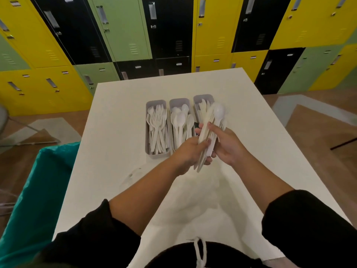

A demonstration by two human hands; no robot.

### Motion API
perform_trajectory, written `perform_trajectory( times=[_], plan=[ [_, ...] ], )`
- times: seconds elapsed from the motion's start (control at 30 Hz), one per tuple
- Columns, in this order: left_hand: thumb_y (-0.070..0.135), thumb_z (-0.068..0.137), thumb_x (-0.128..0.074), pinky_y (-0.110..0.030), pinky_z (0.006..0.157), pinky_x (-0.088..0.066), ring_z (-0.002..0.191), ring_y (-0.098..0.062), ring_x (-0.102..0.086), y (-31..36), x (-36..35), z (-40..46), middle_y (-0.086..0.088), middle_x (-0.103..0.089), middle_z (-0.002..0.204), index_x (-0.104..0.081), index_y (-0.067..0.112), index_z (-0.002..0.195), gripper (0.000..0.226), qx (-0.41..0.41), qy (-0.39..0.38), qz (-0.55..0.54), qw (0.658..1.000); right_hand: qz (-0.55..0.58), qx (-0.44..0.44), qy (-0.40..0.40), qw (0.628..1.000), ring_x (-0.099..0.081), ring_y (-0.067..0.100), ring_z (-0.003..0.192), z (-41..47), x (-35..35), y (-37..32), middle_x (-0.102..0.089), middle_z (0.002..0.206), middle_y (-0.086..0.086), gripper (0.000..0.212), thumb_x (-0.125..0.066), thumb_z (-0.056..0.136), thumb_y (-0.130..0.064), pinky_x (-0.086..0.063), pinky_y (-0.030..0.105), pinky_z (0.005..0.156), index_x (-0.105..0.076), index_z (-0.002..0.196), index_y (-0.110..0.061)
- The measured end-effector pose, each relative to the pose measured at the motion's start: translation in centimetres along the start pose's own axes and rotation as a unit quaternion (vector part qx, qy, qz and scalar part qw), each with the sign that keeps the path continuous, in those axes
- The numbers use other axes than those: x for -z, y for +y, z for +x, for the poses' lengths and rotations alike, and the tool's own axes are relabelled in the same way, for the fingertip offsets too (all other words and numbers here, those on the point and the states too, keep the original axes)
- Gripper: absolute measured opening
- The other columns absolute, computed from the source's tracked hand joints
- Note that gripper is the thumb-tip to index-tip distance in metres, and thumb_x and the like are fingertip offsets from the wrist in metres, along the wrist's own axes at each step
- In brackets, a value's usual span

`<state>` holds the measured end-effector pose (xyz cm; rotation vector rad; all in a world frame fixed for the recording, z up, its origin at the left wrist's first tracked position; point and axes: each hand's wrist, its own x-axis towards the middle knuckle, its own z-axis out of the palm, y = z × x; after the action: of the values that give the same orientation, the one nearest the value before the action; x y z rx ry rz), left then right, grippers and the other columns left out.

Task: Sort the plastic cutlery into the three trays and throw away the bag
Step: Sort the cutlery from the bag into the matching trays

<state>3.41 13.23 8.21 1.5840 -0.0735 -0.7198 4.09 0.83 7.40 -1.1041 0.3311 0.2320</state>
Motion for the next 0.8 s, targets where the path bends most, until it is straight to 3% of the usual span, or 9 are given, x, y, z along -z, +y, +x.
perform_trajectory(
  times=[0.1,0.23,0.27,0.37,0.5,0.6,0.67,0.8],
  plan=[
    [0.021,0.101,-0.039,-0.033,0.074,-0.056,0.067,-0.021,-0.062,-0.7,-1.0,0.9,-0.01,-0.064,0.081,-0.054,0.0,0.119,0.031,-0.01,0.023,-0.009,1.0,-0.03,0.005,0.026,0.999,-0.072,0.021,0.079,0.1,1.1,0.2,-0.077,0.087,0.006,0.03,-0.049,0.096,-0.021,-0.037,0.037,0.068,-0.061,0.114,-0.001],
    [0.019,0.101,-0.038,-0.033,0.074,-0.057,0.076,-0.021,-0.063,-0.6,-1.8,2.1,-0.01,-0.065,0.09,-0.055,0.001,0.12,0.031,0.009,0.039,-0.03,0.999,-0.041,0.001,0.035,0.999,-0.066,0.033,0.092,0.4,2.4,-0.3,-0.073,0.097,0.012,0.023,-0.051,0.095,-0.017,-0.048,0.054,0.085,-0.066,0.105,-0.004],
    [0.018,0.101,-0.039,-0.034,0.076,-0.056,0.077,-0.021,-0.063,-0.5,-1.7,2.4,-0.009,-0.064,0.089,-0.056,0.002,0.12,0.03,0.021,0.039,-0.04,0.998,-0.031,0.0,0.043,0.999,-0.067,0.031,0.092,0.5,2.7,-0.5,-0.071,0.101,0.015,0.023,-0.051,0.094,-0.013,-0.05,0.051,0.087,-0.063,0.11,-0.001],
    [0.015,0.099,-0.044,-0.039,0.089,-0.049,0.085,-0.021,-0.061,-0.4,-1.6,3.6,-0.006,-0.065,0.092,-0.058,0.003,0.118,0.026,0.057,0.041,-0.061,0.996,-0.016,0.0,0.068,0.998,-0.067,0.026,0.088,1.2,3.7,-0.7,-0.066,0.106,0.019,0.026,-0.055,0.091,-0.006,-0.058,0.034,0.076,-0.059,0.115,0.003],
    [0.013,0.095,-0.052,-0.028,0.077,-0.05,0.09,-0.022,-0.063,-0.7,-1.7,4.9,-0.009,-0.067,0.098,-0.062,0.002,0.115,0.025,0.073,0.08,-0.062,0.992,-0.02,-0.01,0.103,0.994,-0.069,0.025,0.079,2.6,5.0,-0.5,-0.069,0.091,0.014,0.025,-0.06,0.088,-0.005,-0.06,0.032,0.061,-0.061,0.112,0.001],
    [0.011,0.092,-0.058,-0.033,0.077,-0.051,0.086,-0.025,-0.063,-0.8,-1.8,6.1,-0.012,-0.068,0.094,-0.067,0.004,0.102,0.015,0.066,0.11,-0.031,0.991,-0.035,-0.01,0.11,0.993,-0.069,0.023,0.078,3.7,5.8,-0.9,-0.069,0.089,0.012,0.02,-0.062,0.087,-0.006,-0.058,0.03,0.059,-0.063,0.106,-0.003],
    [0.009,0.09,-0.061,-0.035,0.081,-0.053,0.088,-0.028,-0.065,-0.9,-1.9,6.9,-0.015,-0.069,0.097,-0.068,0.004,0.102,0.015,0.061,0.131,-0.025,0.989,-0.051,-0.006,0.114,0.992,-0.069,0.024,0.08,4.5,6.2,-1.1,-0.07,0.091,0.012,0.018,-0.062,0.087,-0.006,-0.058,0.031,0.064,-0.064,0.104,-0.004],
    [0.009,0.089,-0.061,-0.02,0.06,-0.053,0.074,-0.017,-0.065,-0.8,-1.8,8.2,-0.006,-0.069,0.086,-0.068,0.007,0.103,0.016,0.045,0.156,-0.006,0.987,-0.071,0.013,0.125,0.989,-0.069,0.031,0.093,6.1,7.0,-1.4,-0.07,0.102,0.017,0.02,-0.061,0.087,-0.005,-0.055,0.046,0.085,-0.066,0.106,-0.002]
  ],
)
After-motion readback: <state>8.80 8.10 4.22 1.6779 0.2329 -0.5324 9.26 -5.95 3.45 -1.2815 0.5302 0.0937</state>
